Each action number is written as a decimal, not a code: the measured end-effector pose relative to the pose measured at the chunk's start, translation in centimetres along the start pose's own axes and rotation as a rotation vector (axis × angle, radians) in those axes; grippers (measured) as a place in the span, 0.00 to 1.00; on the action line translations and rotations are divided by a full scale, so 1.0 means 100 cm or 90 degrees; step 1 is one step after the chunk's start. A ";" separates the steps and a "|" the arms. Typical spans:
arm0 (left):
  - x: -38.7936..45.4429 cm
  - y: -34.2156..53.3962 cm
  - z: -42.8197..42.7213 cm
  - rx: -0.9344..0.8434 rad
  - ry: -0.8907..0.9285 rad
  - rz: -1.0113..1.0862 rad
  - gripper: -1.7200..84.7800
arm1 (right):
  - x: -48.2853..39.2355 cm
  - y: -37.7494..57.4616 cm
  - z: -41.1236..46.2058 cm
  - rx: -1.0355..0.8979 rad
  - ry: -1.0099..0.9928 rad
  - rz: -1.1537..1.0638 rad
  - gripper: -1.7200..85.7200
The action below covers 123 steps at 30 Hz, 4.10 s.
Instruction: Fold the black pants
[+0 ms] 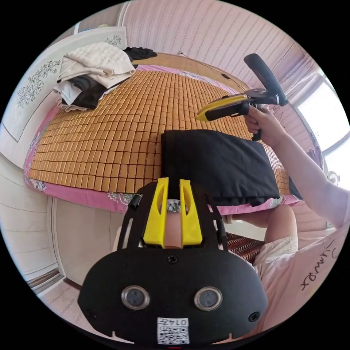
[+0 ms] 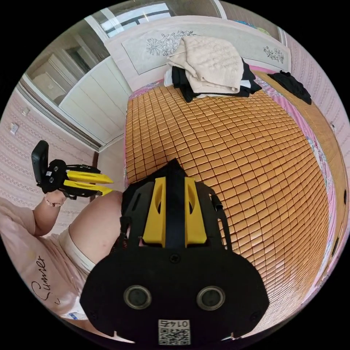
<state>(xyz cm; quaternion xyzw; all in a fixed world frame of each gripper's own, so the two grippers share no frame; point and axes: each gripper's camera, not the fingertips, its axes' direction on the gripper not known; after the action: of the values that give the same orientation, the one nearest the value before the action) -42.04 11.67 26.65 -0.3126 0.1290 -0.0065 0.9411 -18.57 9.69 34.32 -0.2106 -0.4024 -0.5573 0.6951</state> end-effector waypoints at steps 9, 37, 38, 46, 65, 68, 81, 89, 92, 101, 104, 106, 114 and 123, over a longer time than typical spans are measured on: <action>0.135 0.007 0.069 -0.033 0.188 0.275 0.05 | -0.006 0.218 -0.017 -0.004 0.095 0.289 0.02; 0.191 0.063 0.162 -0.001 0.100 0.472 0.01 | -0.013 0.035 0.078 -0.090 0.154 0.116 0.01; 0.194 0.066 0.163 0.008 0.088 0.483 0.01 | -0.011 0.022 0.084 -0.100 0.166 0.108 0.01; 0.199 0.070 0.174 0.016 0.093 0.491 0.01 | 0.025 -0.078 0.172 -0.295 0.226 0.067 0.01; 0.221 0.068 0.195 -0.005 0.114 0.470 0.01 | 0.058 -0.190 0.237 -0.552 0.181 -0.054 0.02; 0.230 0.070 0.197 -0.004 0.097 0.477 0.01 | 0.059 -0.196 0.244 -0.575 0.182 -0.062 0.02; 0.247 0.057 0.202 -0.044 0.054 0.427 0.01 | 0.058 -0.185 0.248 -0.604 0.212 -0.063 0.02; 0.280 0.063 0.211 -0.124 0.037 0.510 0.01 | 0.068 -0.152 0.230 -0.587 0.190 -0.031 0.02; 0.293 0.065 0.217 -0.150 0.017 0.545 0.01 | 0.067 -0.133 0.223 -0.580 0.203 -0.040 0.02; 0.316 0.074 0.223 -0.196 -0.014 0.578 0.01 | 0.091 -0.052 0.169 -0.480 0.142 0.048 0.01; 0.312 0.095 0.194 -0.091 0.007 0.589 0.01 | 0.107 -0.010 0.119 -0.391 -0.002 0.088 0.01; 0.308 0.107 0.175 -0.019 0.053 0.545 0.01 | 0.117 0.041 0.054 -0.210 -0.051 0.151 0.02; 0.328 0.151 0.149 0.010 0.170 0.477 0.13 | 0.082 0.338 -0.032 0.005 0.004 0.450 0.16; 0.388 0.163 0.150 0.034 0.095 0.517 0.18 | 0.054 0.516 -0.030 0.128 -0.143 0.602 0.10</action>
<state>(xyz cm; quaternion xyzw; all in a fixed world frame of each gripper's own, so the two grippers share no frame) -1.96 29.95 19.34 -0.2103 0.3099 0.3394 0.8629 31.46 19.18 44.91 -0.3608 -0.3867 -0.1130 0.8412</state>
